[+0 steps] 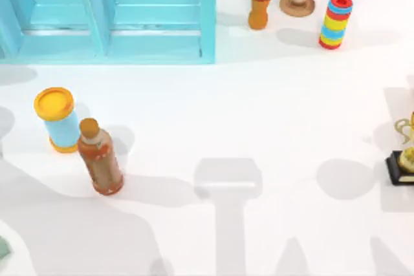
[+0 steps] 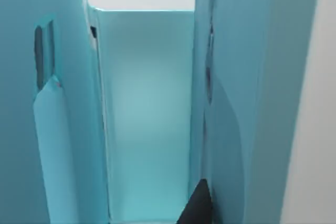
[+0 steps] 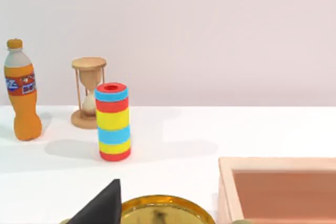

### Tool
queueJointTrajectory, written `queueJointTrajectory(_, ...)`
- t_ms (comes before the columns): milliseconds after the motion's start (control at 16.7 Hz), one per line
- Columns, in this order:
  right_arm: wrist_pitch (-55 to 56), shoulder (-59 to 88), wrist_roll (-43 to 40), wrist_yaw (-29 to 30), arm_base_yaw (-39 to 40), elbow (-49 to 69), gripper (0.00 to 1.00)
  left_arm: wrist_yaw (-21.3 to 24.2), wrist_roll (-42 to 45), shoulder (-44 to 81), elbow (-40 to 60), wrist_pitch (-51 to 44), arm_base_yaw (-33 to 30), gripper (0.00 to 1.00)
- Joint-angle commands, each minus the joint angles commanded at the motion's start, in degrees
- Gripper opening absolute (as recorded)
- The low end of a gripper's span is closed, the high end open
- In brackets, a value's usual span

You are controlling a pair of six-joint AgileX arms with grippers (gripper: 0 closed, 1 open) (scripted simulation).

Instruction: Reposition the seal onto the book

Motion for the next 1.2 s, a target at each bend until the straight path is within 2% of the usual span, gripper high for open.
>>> queueJointTrajectory(360,0.0,0.0,0.0,0.0,0.0,0.0,1.00,2.1,-0.1,-6.4,-3.5,-3.0,1.8,0.00)
queueJointTrajectory(960,0.0,0.0,0.0,0.0,0.0,0.0,1.00,12.9,-0.1,-48.3,-25.4,-22.7,13.0,0.00)
queueJointTrajectory(1200,0.0,0.0,0.0,0.0,0.0,0.0,1.00,15.7,0.5,-58.1,-30.9,-27.6,16.5,0.00)
